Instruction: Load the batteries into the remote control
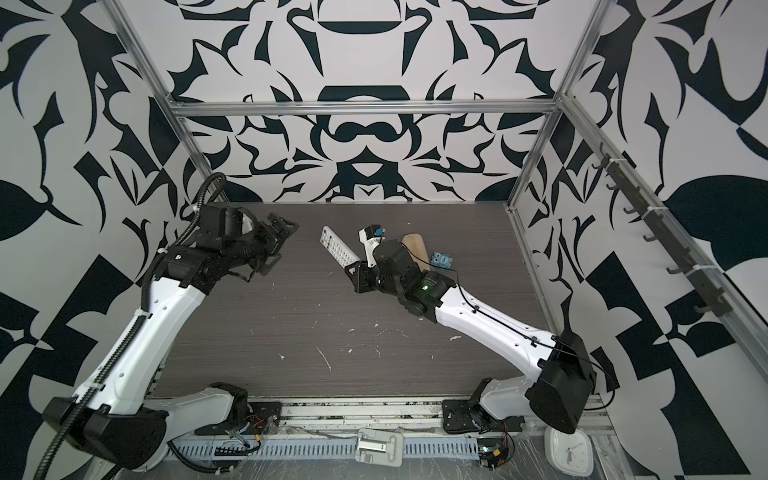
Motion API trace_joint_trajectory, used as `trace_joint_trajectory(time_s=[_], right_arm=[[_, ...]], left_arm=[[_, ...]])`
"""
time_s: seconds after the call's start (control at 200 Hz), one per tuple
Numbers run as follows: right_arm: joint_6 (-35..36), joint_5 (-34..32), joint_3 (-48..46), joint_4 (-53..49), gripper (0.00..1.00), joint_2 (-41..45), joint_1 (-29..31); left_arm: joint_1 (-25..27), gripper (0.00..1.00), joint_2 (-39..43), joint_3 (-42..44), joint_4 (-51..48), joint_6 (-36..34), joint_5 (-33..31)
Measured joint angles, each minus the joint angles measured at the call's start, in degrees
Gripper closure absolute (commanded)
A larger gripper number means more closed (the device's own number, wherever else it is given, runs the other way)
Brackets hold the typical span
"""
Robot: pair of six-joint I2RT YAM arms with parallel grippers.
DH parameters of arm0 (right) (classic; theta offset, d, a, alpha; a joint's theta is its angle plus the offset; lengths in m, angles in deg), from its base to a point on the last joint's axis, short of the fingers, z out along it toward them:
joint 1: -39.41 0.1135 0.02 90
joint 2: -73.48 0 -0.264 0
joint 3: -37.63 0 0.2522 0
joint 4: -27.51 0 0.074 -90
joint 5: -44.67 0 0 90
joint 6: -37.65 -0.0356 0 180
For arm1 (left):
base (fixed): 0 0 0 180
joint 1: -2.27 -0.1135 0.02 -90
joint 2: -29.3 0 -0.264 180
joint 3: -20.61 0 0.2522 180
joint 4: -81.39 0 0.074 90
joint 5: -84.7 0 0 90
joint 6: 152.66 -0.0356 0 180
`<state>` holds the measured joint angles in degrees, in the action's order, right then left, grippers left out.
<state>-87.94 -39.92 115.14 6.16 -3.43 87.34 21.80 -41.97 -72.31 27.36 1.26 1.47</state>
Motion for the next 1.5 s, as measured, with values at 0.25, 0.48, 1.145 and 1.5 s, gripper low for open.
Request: trace_joint_trajectory(time_s=[0.25,0.48,1.145,1.5], right_arm=[[-1.9,1.1,-0.5,4.1,1.00,0.0,0.2],[-2.9,1.3,-0.7,6.4,1.00,0.0,0.2],[-3.0,2.3,-1.4,8.1,1.00,-1.1,0.2],[-2.8,2.6,-1.2,8.7,0.81,-1.9,0.0]], left_arm=[[4.1,0.01,-11.9,-11.6,-3.1,5.5,-4.3],[5.0,0.01,-14.7,-13.1,-5.0,10.2,-5.8],[10.7,0.37,-19.4,-14.6,-5.4,12.4,-4.1],[10.8,0.71,-19.4,-14.0,-5.4,11.8,-3.9]])
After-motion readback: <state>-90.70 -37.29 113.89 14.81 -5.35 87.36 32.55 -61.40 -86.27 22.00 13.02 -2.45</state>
